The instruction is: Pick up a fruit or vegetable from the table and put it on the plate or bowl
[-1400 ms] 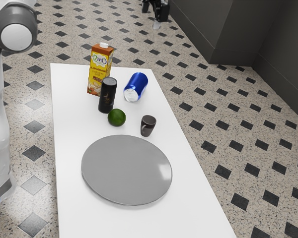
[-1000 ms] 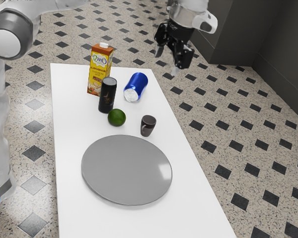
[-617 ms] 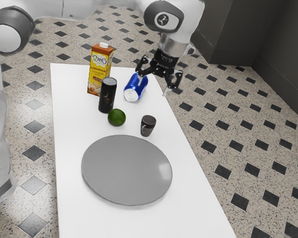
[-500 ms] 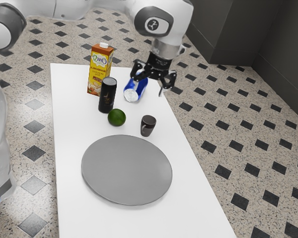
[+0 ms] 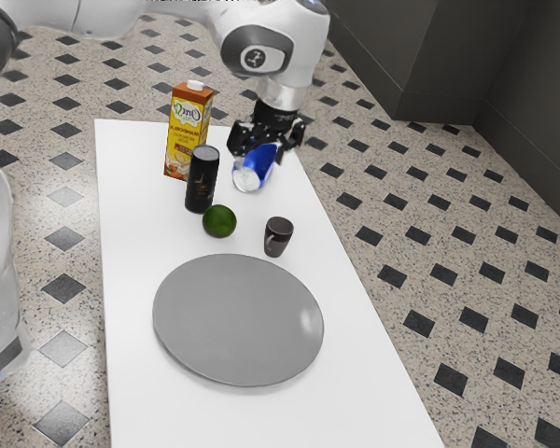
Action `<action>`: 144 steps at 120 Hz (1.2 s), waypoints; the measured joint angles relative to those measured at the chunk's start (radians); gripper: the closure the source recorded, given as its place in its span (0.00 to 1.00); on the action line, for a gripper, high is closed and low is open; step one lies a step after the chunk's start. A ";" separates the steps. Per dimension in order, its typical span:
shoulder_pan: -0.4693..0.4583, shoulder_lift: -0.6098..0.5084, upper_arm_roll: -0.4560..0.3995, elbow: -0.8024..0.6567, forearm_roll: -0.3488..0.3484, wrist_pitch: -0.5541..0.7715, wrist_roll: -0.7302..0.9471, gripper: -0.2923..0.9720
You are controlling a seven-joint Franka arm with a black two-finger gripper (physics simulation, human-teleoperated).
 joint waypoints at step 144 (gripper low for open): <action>0.075 -0.192 -0.056 -0.254 -0.096 -0.044 -0.381 0.23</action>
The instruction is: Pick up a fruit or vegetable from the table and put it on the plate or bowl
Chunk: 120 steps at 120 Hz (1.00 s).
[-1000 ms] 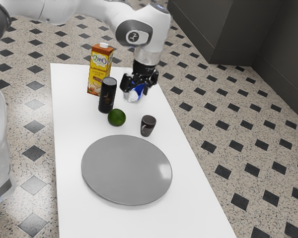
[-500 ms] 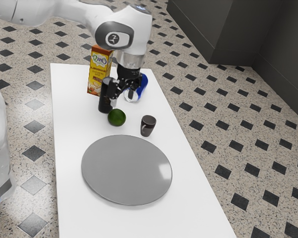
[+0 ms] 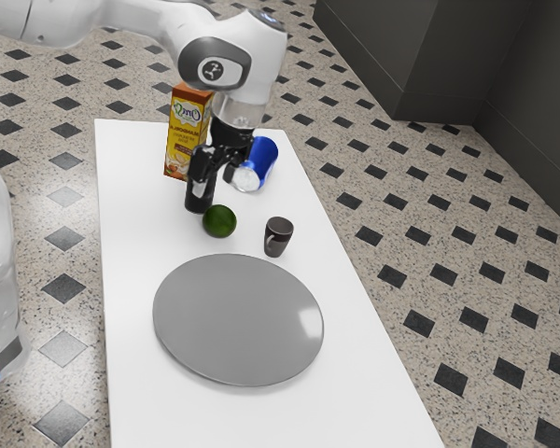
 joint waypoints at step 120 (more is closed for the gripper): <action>0.031 0.123 0.001 -0.034 -0.031 0.137 -0.034 0.23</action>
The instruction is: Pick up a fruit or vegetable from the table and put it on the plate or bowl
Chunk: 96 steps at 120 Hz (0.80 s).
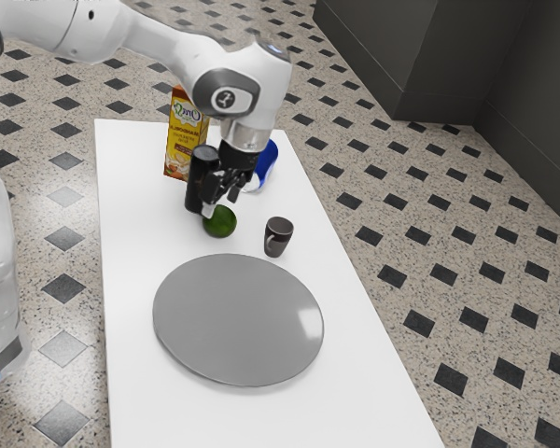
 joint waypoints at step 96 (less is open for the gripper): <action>0.021 0.082 0.006 -0.041 -0.099 0.101 0.003 0.59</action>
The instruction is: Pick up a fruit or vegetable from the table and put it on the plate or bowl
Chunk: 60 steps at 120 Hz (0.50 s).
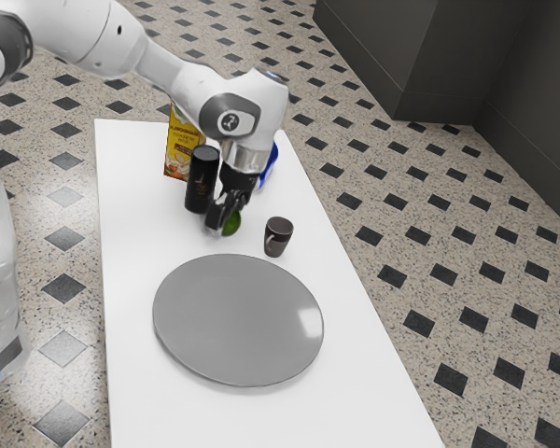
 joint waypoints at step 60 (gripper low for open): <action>-0.083 -0.177 -0.309 0.171 -0.017 -0.174 -0.066 0.47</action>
